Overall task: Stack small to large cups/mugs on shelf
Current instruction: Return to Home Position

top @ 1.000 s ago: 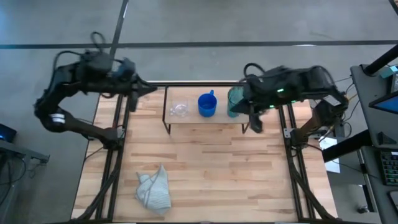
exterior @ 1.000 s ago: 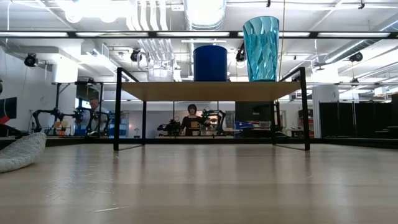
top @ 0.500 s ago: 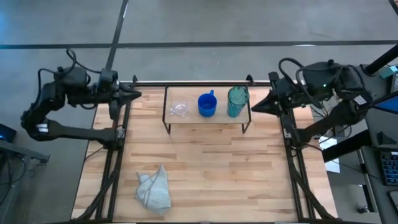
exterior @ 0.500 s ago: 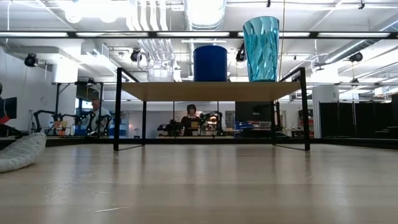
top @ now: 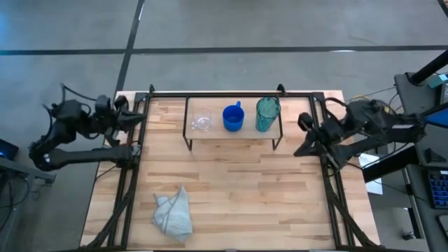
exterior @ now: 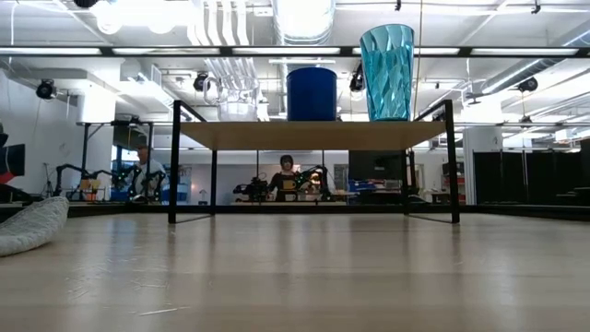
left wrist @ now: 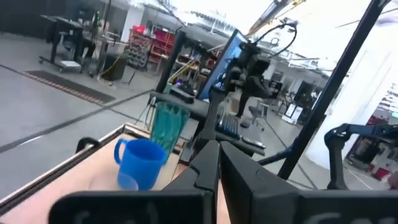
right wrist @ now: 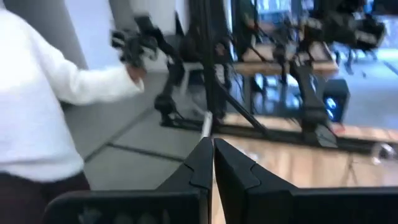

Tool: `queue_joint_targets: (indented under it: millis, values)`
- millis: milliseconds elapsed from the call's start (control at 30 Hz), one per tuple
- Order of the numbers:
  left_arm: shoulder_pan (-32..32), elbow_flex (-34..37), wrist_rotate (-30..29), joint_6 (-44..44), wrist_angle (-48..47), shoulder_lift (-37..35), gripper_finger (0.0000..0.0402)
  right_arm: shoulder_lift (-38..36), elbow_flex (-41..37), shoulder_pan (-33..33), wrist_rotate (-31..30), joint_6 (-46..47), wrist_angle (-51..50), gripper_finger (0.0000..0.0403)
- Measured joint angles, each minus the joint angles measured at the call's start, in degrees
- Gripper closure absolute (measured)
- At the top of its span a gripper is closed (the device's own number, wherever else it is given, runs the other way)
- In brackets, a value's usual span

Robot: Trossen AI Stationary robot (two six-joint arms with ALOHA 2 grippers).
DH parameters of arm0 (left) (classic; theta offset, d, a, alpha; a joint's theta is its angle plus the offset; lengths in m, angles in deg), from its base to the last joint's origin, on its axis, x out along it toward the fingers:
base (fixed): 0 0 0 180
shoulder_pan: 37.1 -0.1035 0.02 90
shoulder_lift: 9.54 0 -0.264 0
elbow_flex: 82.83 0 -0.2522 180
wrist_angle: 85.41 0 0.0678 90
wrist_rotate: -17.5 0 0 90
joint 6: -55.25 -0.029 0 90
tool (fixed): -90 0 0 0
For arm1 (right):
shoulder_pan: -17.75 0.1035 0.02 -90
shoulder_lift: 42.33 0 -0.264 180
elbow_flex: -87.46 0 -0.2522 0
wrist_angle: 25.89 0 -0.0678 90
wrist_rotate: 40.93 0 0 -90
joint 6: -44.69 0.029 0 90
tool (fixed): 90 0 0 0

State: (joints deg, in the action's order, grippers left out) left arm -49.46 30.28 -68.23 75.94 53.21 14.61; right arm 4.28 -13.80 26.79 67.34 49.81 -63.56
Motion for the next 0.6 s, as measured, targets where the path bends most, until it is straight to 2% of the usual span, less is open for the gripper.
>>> queue_joint_targets:
  millis: [100, 267, 467, 600]
  values:
    - [0.0, 4.34, 0.24, 1.45, 1.87, -3.06, 0.0402, -4.21, -8.37, 0.11, 0.32, 2.91, 7.82, 0.0394]
    - [0.0, 10.45, 1.13, 4.28, 3.81, -7.65, 0.0402, -9.75, -19.41, 0.11, 0.28, 4.09, 13.2, 0.0394]
    - [0.02, 18.13, 2.11, 4.46, 9.89, -10.88, 0.0402, -14.91, -30.11, 0.11, 0.06, 6.23, 21.1, 0.0394]
    - [0.02, 22.92, 2.25, 5.83, 10.78, -12.33, 0.0402, -17.88, -36.1, 0.11, -0.02, 6.71, 24.97, 0.0394]
